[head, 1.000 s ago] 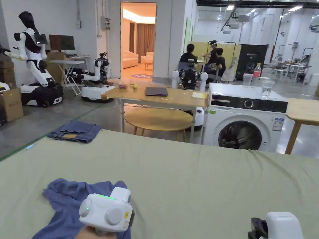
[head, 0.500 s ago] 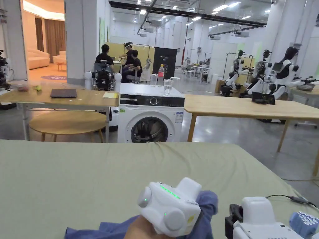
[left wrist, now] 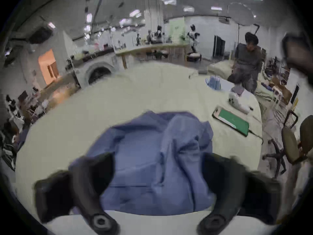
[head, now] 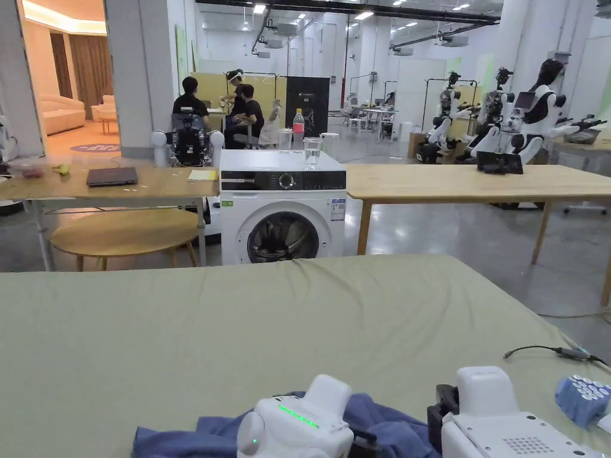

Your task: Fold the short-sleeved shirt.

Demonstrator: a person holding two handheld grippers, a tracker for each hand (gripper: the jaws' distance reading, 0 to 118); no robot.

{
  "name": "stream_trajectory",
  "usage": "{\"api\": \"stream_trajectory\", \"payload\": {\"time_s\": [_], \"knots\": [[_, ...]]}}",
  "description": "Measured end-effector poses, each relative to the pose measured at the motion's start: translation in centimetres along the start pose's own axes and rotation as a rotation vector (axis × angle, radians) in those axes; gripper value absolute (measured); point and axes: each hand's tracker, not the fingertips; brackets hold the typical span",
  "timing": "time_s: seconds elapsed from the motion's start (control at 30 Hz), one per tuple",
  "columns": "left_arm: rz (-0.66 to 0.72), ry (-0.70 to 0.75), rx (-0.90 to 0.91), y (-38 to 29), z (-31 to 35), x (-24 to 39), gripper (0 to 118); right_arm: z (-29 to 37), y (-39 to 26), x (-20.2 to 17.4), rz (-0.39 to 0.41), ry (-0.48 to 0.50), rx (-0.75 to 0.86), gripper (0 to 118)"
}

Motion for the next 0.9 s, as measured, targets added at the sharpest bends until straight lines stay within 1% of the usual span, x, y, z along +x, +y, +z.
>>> {"api": "stream_trajectory", "payload": {"time_s": [0.1,0.17,0.2,0.27,0.33,0.37,0.4,0.43,0.47,0.5,0.53,0.57,0.63,0.73,0.8,0.9], "knots": [[0.041,0.125,0.103,-0.8,7.2,-3.5,110,-0.7,-0.5,-1.9,0.010,0.037,0.003,0],[0.087,0.218,0.136,-2.9,11.7,-6.3,110,-1.1,-1.0,-3.2,-0.007,0.068,0.009,0],[0.115,0.269,0.127,-4.3,13.7,-7.8,110,-1.4,-1.2,-3.8,-0.021,0.094,0.008,0],[0.203,0.334,0.114,-7.3,16.5,-10.8,110,-1.8,-1.5,-5.1,-0.033,0.113,0.006,0],[0.278,0.405,0.076,-10.1,17.8,-13.3,110,-2.0,-1.8,-6.3,-0.036,0.130,0.004,0],[0.321,0.423,0.056,-11.2,18.4,-14.4,110,-2.1,-1.9,-6.8,-0.034,0.137,0.004,0],[0.370,0.412,0.019,-12.2,18.7,-15.4,108,-2.2,-2.1,-7.3,-0.032,0.139,0.000,0],[0.404,0.384,-0.005,-12.8,18.7,-16.1,99,-2.3,-2.2,-7.7,-0.032,0.142,-0.005,0],[0.419,0.381,-0.023,-13.2,18.8,-16.5,75,-2.3,-2.2,-7.9,-0.031,0.146,-0.015,0],[0.393,0.420,-0.039,-13.4,18.5,-16.7,22,-2.4,-2.3,-8.2,-0.028,0.144,-0.022,0],[0.363,0.477,-0.084,-13.5,17.8,-16.8,0,-2.4,-2.4,-8.2,-0.025,0.144,-0.021,0],[0.343,0.491,-0.065,-13.2,17.6,-16.8,0,-2.4,-2.5,-8.2,-0.023,0.145,-0.020,0],[0.415,0.404,-0.094,-13.1,16.0,-18.1,0,-2.5,-2.6,-7.8,-0.019,0.149,-0.022,0],[0.375,0.440,-0.134,-12.3,12.1,-19.3,0,-2.8,-2.8,-6.8,-0.004,0.138,-0.031,0],[0.382,0.415,-0.163,-11.3,8.6,-20.6,0,-3.1,-3.1,-5.6,-0.004,0.133,-0.050,0],[0.267,0.469,-0.272,-10.1,3.1,-21.9,0,-3.4,-4.0,-3.4,-0.004,0.095,-0.067,0]]}}
